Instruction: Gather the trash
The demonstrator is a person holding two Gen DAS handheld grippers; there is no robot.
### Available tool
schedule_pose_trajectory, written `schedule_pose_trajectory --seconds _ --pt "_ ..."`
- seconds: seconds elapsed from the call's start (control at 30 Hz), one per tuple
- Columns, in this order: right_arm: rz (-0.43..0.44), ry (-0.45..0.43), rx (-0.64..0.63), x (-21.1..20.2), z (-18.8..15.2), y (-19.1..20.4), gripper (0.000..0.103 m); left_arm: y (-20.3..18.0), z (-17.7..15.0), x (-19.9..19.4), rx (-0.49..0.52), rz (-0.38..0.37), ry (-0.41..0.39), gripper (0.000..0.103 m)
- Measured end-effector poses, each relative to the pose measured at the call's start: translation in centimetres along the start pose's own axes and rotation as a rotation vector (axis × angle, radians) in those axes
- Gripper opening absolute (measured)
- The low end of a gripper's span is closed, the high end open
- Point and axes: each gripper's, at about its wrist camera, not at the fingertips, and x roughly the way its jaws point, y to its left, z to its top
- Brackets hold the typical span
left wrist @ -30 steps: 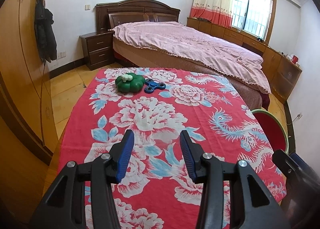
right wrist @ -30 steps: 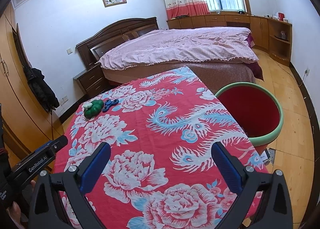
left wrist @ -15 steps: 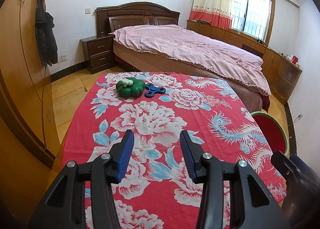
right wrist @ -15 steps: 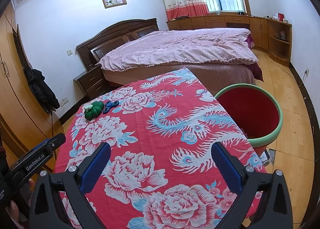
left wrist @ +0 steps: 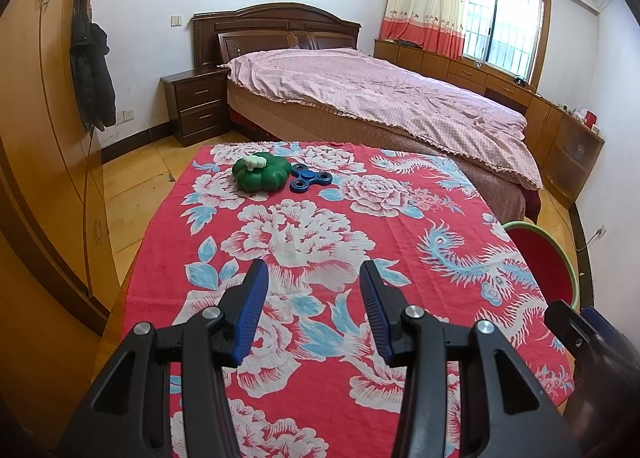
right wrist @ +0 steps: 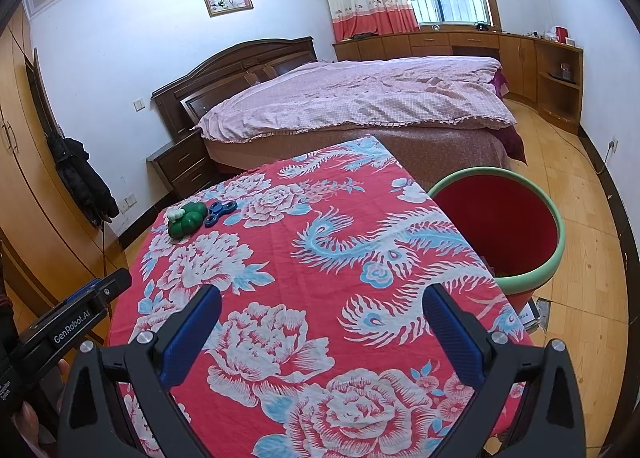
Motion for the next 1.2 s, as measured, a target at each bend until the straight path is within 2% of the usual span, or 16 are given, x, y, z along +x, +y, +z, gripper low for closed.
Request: schedule_pose_trajectory --seconds 1.2 --pt "-0.002 0.001 0.004 0.02 -0.01 -0.14 0.102 -0.02 -0.2 0.29 0.001 0.002 0.007 0.047"
